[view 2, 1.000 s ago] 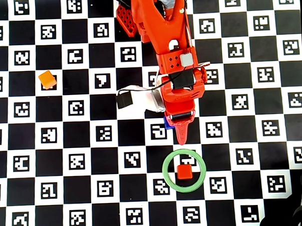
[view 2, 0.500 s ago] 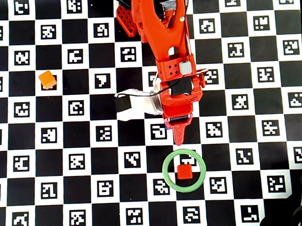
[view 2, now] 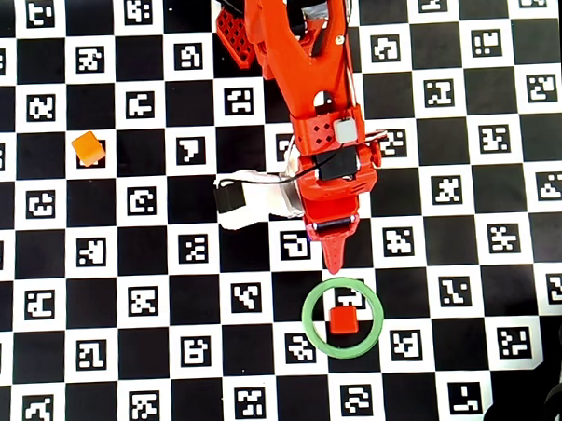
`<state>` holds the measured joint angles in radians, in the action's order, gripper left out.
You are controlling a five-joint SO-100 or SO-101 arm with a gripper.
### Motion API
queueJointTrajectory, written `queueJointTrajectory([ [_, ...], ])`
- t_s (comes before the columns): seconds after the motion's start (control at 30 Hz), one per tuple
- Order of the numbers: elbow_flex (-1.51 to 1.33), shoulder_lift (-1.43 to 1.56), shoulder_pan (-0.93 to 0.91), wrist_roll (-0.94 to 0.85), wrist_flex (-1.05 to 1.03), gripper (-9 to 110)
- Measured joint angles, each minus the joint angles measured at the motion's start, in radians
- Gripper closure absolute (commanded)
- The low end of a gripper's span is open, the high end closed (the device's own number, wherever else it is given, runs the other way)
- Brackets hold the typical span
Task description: Grab the red cube then put it in the green circle then put the blue cube on top and finally the orange cube on top
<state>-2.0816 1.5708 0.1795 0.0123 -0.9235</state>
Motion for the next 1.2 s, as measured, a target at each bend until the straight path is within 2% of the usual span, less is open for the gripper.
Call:
queueJointTrajectory([
  [0.8,0.0,-0.018,0.0,-0.014,0.0,57],
  [0.9,0.0,-0.018,0.0,-0.014,0.0,63],
  [1.07,0.0,-0.018,0.0,-0.014,0.0,80],
  [1.2,0.0,-0.018,0.0,-0.014,0.0,88],
])
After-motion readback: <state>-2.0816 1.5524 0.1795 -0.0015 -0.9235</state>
